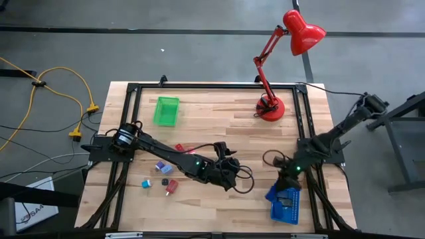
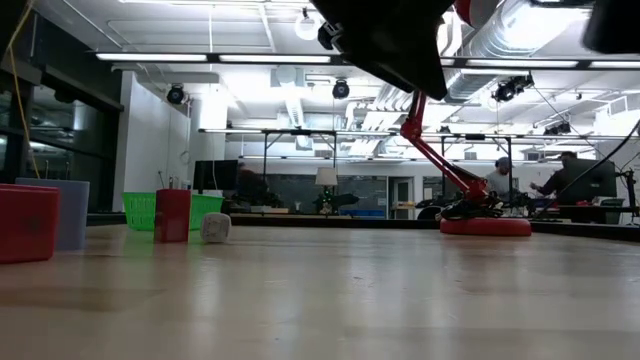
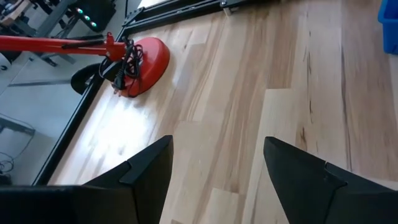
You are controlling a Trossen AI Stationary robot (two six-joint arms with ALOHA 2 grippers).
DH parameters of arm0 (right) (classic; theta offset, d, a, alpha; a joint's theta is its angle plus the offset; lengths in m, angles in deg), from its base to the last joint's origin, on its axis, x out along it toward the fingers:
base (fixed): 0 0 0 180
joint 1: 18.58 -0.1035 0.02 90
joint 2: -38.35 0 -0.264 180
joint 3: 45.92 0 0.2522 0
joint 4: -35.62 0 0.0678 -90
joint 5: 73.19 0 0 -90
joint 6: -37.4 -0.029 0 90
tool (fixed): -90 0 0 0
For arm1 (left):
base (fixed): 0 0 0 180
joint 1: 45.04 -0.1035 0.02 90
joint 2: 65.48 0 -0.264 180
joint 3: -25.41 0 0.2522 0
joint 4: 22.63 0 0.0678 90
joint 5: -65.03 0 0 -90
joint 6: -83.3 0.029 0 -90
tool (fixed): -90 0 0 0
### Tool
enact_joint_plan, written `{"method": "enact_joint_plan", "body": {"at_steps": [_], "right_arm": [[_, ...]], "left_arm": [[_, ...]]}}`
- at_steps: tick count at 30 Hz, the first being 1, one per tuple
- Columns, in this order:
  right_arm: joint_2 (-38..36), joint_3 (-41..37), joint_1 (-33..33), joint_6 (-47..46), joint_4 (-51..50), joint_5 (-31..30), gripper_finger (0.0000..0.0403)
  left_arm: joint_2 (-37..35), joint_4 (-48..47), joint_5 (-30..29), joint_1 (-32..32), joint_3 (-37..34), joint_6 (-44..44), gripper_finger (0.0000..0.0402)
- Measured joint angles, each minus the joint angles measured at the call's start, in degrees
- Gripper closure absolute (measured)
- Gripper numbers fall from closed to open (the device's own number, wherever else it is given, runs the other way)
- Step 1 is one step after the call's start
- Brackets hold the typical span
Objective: Pick & Place Office items
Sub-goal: Put the blue digital timer into the blue bin
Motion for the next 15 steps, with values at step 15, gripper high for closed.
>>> {"method": "enact_joint_plan", "body": {"at_steps": [15], "right_arm": [[0.0, 0.0, -15.18, -9.08, -7.29, -8.38, 0.0349]], "left_arm": [[0.0, 0.03, -0.02, 0.0, 0.0, -0.62, 0.016]]}}
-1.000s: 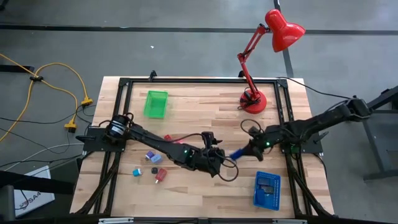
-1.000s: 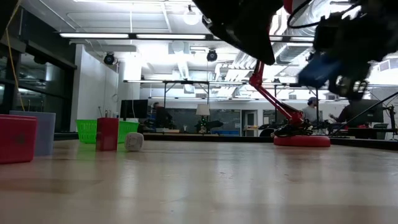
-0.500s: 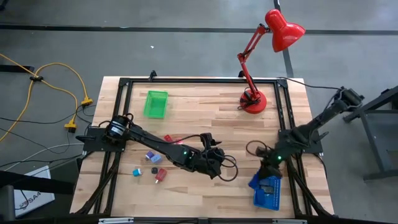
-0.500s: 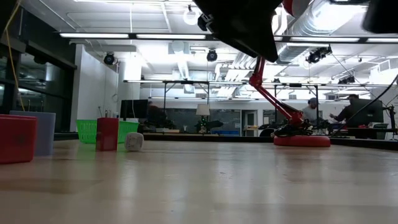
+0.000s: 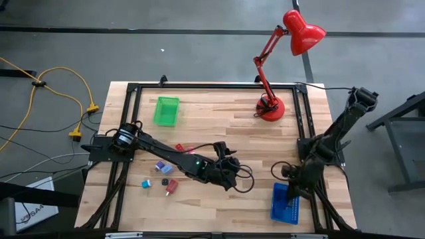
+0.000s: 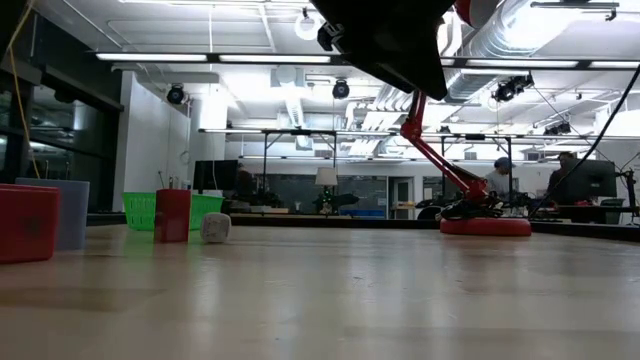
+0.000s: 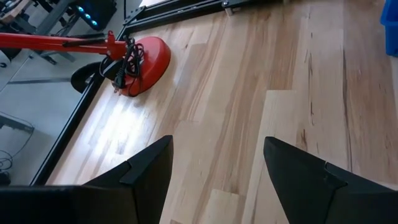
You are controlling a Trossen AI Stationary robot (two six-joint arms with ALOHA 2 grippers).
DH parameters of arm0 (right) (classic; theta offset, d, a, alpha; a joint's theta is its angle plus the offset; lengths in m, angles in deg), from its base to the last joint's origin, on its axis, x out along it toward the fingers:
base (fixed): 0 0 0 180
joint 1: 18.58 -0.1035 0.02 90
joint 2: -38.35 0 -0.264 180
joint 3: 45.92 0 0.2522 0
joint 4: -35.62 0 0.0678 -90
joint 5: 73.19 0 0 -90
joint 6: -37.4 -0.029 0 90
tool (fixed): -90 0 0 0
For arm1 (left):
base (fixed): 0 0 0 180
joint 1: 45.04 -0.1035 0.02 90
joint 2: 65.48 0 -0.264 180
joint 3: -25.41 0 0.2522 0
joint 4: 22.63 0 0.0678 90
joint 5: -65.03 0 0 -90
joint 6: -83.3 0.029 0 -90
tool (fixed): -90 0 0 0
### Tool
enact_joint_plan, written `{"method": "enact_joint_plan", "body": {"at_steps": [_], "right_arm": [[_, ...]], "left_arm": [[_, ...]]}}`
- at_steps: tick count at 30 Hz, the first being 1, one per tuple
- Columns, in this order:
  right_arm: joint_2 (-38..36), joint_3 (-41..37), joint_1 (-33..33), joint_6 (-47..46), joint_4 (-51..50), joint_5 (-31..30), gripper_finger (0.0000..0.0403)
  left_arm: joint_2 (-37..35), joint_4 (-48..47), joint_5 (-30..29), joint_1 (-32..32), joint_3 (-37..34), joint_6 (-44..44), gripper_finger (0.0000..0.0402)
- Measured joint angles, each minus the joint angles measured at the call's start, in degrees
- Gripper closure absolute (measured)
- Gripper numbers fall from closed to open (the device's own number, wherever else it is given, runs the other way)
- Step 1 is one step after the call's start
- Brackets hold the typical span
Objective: Pick & Place Office items
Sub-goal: Put the blue digital timer into the blue bin
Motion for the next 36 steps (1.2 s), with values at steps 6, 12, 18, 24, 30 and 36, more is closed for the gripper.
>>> {"method": "enact_joint_plan", "body": {"at_steps": [6, 12, 18, 24, 30, 36], "right_arm": [[0.0, 0.0, -1.29, -4.05, -6.49, -1.49, 0.0349], [0.01, 0.0, -1.87, -4.45, -6.8, -1.42, 0.0349], [0.89, 0.0, -1.81, -4.82, -6.76, 0.24, 0.0348], [2.59, 0.0, -1.81, -5.74, -6.68, 2.52, 0.0347], [2.8, 0.0, -1.81, -5.74, -5.07, 2.58, 0.0321], [2.8, 0.0, -1.81, -5.66, -4.37, 0.29, 0.0286]], "left_arm": [[0.0, 0.09, -0.02, 0.0, 0.0, -0.61, 0.016], [0.0, 0.11, -0.02, 0.0, 0.0, -0.61, 0.016], [0.02, 0.11, -0.02, 0.0, 0.0, -0.61, 0.016], [0.02, 0.11, -0.02, 0.0, 0.0, -0.61, 0.016], [0.04, 0.1, -0.01, 0.0, 0.0, -0.59, 0.016], [0.04, 0.1, 0.0, 0.0, 0.0, -0.59, 0.016]]}}
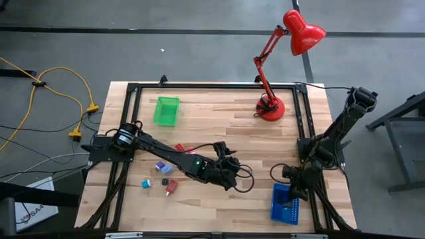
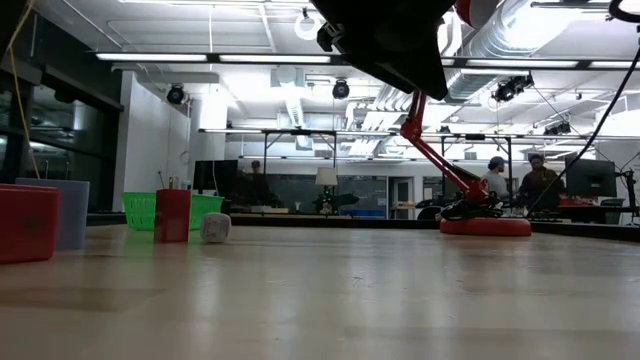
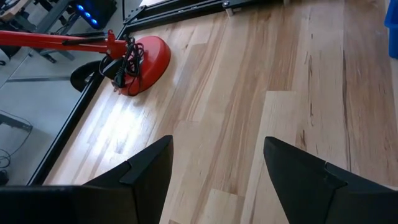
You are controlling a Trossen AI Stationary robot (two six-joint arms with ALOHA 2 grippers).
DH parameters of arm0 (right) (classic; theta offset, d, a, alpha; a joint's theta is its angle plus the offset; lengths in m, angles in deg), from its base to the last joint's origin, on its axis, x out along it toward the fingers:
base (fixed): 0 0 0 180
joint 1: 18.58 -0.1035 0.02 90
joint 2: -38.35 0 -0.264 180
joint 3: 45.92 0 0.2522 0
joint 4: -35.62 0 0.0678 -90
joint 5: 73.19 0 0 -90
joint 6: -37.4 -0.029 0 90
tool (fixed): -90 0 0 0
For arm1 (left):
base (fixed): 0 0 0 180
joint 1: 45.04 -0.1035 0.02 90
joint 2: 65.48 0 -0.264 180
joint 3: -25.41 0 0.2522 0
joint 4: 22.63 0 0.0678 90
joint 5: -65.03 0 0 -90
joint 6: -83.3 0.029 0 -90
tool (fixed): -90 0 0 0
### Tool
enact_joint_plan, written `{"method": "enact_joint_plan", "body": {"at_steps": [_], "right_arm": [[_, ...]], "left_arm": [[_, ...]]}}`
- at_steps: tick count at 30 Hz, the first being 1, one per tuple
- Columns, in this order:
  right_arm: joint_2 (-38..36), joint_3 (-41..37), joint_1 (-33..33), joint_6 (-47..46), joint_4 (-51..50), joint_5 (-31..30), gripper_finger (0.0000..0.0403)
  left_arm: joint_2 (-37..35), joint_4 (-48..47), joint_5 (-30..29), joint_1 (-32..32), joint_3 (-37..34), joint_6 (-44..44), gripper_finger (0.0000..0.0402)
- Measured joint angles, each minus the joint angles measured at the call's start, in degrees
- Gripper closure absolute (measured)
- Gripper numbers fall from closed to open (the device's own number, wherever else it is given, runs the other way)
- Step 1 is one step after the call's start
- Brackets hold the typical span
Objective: Pick & Place Office items
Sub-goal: Put the blue digital timer into the blue bin, then put the top red charger adapter into the green bin
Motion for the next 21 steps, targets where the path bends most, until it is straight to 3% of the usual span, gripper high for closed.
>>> {"method": "enact_joint_plan", "body": {"at_steps": [9, 16, 21], "right_arm": [[0.0, 0.0, 0.0, 0.13, 1.51, 0.04, 0.0256], [0.0, 0.0, 0.0, -0.02, 9.83, 2.1, 0.0254], [0.0, 0.0, 0.0, -0.32, 10.59, 2.55, 0.0256]], "left_arm": [[0.0, -0.01, 0.0, 0.0, 0.0, 0.02, 0.016], [0.0, -0.01, 0.0, 0.0, 0.0, 0.04, 0.016], [0.0, -0.01, 0.0, -0.01, 0.0, 0.04, 0.016]]}}
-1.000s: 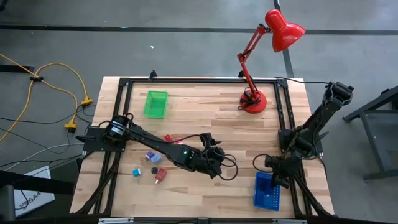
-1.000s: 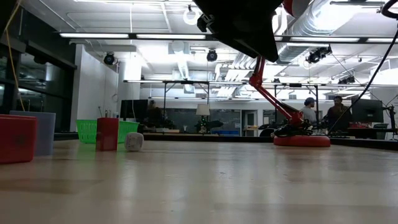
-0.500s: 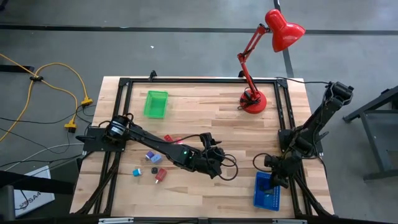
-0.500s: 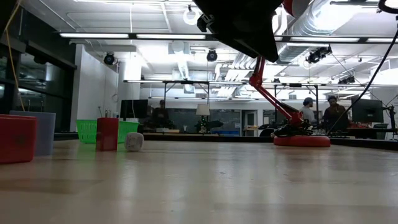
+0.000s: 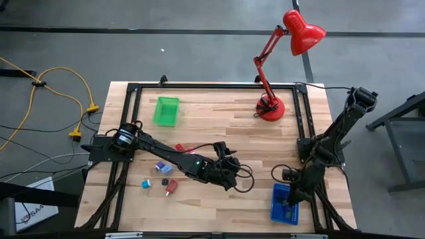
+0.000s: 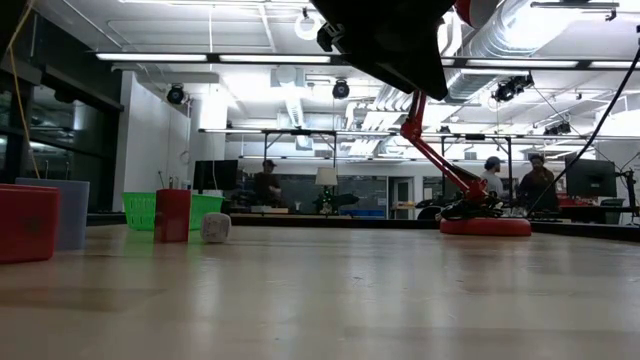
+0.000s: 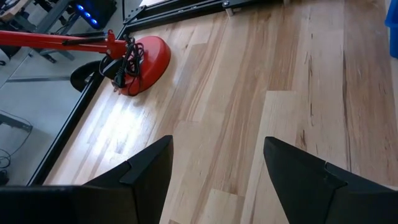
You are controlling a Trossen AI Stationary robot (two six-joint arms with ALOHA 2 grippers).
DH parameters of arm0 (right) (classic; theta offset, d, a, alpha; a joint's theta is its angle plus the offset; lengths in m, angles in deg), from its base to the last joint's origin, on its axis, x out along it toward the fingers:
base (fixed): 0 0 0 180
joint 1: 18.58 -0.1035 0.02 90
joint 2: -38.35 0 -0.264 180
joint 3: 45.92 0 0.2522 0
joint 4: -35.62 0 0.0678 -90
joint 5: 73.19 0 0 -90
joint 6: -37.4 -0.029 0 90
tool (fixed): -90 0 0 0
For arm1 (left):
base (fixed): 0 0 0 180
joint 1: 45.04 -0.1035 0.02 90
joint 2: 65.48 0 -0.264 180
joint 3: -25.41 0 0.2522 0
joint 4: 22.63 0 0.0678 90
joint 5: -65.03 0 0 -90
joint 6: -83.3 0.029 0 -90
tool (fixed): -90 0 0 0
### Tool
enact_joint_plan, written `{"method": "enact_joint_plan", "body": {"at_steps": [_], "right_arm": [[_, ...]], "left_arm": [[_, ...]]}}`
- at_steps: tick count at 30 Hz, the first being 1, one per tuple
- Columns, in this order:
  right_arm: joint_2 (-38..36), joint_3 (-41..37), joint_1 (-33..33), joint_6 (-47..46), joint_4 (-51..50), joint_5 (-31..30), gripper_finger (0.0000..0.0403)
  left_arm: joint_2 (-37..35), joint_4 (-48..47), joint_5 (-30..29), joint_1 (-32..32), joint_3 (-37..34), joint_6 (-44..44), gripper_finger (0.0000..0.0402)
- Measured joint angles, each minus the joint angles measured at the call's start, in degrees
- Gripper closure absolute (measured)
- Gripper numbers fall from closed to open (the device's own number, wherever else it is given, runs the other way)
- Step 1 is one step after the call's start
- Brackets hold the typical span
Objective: Pick & Place Office items
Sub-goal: Put the top red charger adapter into the green bin
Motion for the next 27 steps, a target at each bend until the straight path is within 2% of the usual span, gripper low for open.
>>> {"method": "enact_joint_plan", "body": {"at_steps": [15, 21, 27], "right_arm": [[-0.04, 0.0, 1.09, 2.51, 0.61, -1.55, 0.0256], [-0.07, 0.0, 6.92, 9.95, 3.36, -1.48, 0.0256], [-0.07, 0.02, 16.01, 17.63, 3.39, -1.64, 0.0256]], "left_arm": [[0.01, -0.2, 0.0, 0.19, 0.0, 0.0, 0.016], [0.02, -0.2, 0.0, 1.18, 0.0, 0.0, 0.016], [0.0, -0.2, 0.0, 2.4, 0.0, -0.16, 0.016]]}}
